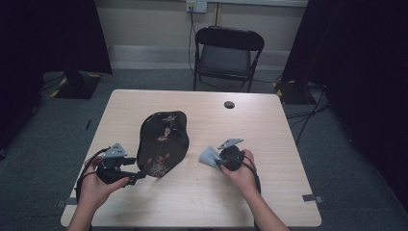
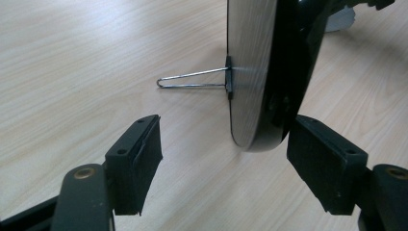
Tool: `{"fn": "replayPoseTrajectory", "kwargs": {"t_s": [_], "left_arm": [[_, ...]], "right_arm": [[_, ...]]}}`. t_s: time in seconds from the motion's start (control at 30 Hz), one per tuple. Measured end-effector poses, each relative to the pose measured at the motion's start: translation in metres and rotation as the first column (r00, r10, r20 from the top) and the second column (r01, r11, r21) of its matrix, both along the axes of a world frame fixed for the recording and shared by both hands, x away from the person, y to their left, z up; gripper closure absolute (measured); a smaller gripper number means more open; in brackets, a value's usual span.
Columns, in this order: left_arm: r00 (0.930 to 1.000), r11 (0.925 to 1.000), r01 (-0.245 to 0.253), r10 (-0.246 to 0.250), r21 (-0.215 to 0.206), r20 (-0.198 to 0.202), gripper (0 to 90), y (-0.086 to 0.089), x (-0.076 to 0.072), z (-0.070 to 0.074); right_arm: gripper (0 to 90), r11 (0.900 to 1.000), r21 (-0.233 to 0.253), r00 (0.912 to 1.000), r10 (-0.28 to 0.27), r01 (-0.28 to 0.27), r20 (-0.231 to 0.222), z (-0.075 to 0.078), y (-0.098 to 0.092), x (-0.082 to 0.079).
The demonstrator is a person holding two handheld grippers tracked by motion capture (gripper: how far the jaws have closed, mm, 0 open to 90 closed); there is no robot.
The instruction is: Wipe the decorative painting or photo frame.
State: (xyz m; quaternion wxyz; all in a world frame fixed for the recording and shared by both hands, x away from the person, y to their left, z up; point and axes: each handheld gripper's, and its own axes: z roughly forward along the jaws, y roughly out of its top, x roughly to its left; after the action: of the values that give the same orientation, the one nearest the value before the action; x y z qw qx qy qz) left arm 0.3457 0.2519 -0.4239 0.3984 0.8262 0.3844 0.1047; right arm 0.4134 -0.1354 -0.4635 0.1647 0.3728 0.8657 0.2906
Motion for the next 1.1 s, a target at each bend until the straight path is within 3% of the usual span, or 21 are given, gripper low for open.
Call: {"fn": "replayPoseTrajectory", "kwargs": {"t_s": [0.3, 0.4, 0.47, 0.53, 0.73, 1.1], "left_arm": [[0.9996, 0.9998, -0.013, 0.013, 0.013, -0.025, 27.5, 0.004, -0.001, -0.008], [0.9989, 0.9995, -0.018, 0.019, 0.028, -0.043, 27.1, 0.007, 0.0, -0.016], [0.9986, 0.9994, -0.02, 0.021, 0.03, -0.049, 26.4, 0.008, 0.0, -0.018], [0.9988, 0.9982, -0.009, 0.012, 0.059, -0.047, 26.5, 0.01, 0.001, -0.024], [0.9969, 0.9985, -0.007, 0.011, 0.055, -0.078, 26.5, 0.012, 0.0, -0.032], [0.9955, 0.9963, -0.015, 0.023, 0.085, -0.092, 26.5, 0.019, 0.0, -0.051]], "right_arm": [[48.9, 0.999, 0.043, 0.9999, 0.011, -0.012, 0.005, 0.001, -0.017, -0.002], [43.6, 0.998, 0.065, 0.9997, 0.004, -0.006, 0.024, 0.0, -0.027, -0.005], [42.7, 0.997, 0.076, 0.9996, 0.001, -0.003, 0.027, 0.0, -0.029, -0.006], [40.0, 0.996, 0.089, 0.9998, -0.006, 0.004, 0.021, -0.003, -0.037, -0.008], [37.5, 0.994, 0.106, 0.9992, -0.037, 0.036, 0.012, -0.01, -0.053, -0.012], [34.8, 0.992, 0.108, 0.9976, -0.065, 0.062, 0.023, -0.015, -0.077, -0.023]]}}
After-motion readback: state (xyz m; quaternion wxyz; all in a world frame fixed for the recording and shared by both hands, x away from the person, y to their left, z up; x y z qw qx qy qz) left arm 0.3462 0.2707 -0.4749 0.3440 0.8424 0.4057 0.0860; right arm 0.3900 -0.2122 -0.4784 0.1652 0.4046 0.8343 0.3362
